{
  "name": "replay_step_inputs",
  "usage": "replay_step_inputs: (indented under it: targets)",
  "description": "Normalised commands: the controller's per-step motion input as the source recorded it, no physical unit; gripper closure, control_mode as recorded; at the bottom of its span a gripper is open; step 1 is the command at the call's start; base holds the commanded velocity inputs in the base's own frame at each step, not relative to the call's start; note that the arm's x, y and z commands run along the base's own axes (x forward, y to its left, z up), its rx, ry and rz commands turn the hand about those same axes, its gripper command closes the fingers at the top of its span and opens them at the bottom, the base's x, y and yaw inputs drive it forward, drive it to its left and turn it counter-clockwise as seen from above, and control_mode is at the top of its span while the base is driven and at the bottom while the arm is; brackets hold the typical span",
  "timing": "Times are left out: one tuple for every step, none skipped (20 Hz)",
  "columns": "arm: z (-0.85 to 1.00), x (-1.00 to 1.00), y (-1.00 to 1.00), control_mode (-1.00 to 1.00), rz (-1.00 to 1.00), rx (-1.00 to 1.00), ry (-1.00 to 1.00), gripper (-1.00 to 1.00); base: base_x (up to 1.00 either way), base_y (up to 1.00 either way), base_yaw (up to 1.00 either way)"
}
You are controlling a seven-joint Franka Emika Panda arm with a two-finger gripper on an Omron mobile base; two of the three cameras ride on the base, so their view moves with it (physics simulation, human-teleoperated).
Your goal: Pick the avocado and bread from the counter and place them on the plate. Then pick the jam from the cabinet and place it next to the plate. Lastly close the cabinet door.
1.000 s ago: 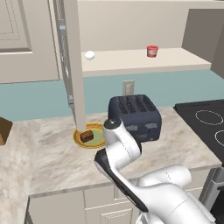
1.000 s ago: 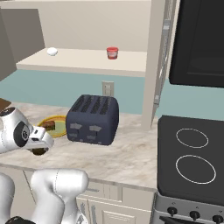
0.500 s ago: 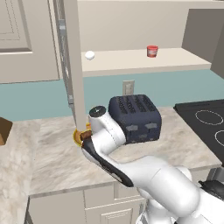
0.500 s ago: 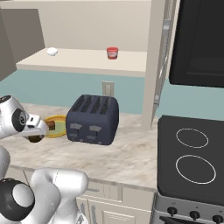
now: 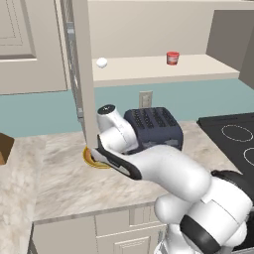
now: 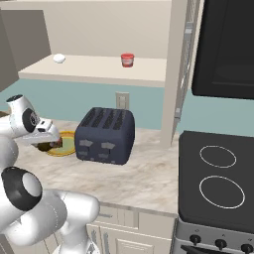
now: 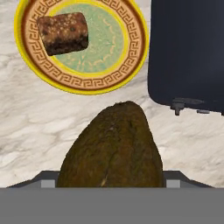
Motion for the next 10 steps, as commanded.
replay_step_inputs:
  targets:
    - [0.00, 0.31, -0.01, -1.00, 0.00, 0.00, 0.00, 1.00, 0.00, 0.00, 0.00]
    - [0.00, 0.32, -0.01, -1.00, 0.00, 0.00, 0.01, 1.00, 0.00, 0.00, 0.00]
    - [0.00, 0.33, 0.00, -1.00, -0.01, 0.00, 0.02, 1.00, 0.00, 0.00, 0.00]
    - [0.00, 0.29, -0.01, -1.00, -0.01, 0.00, 0.00, 1.00, 0.00, 0.00, 0.00]
    - [-0.01, 0.31, 0.00, -1.00, -0.01, 0.00, 0.01, 1.00, 0.00, 0.00, 0.00]
    - [-0.05, 0.31, 0.00, -1.00, -0.01, 0.00, 0.00, 1.00, 0.00, 0.00, 0.00]
    - [-0.05, 0.31, 0.00, -1.00, -0.01, 0.00, 0.01, 1.00, 0.00, 0.00, 0.00]
    - [-0.03, 0.31, 0.00, -1.00, -0.01, 0.00, 0.03, 1.00, 0.00, 0.00, 0.00]
    - [-0.09, 0.32, 0.00, -1.00, -0.02, 0.00, 0.04, 1.00, 0.00, 0.00, 0.00]
    - [-0.09, 0.31, 0.00, -1.00, -0.02, 0.00, 0.04, 1.00, 0.00, 0.00, 0.00]
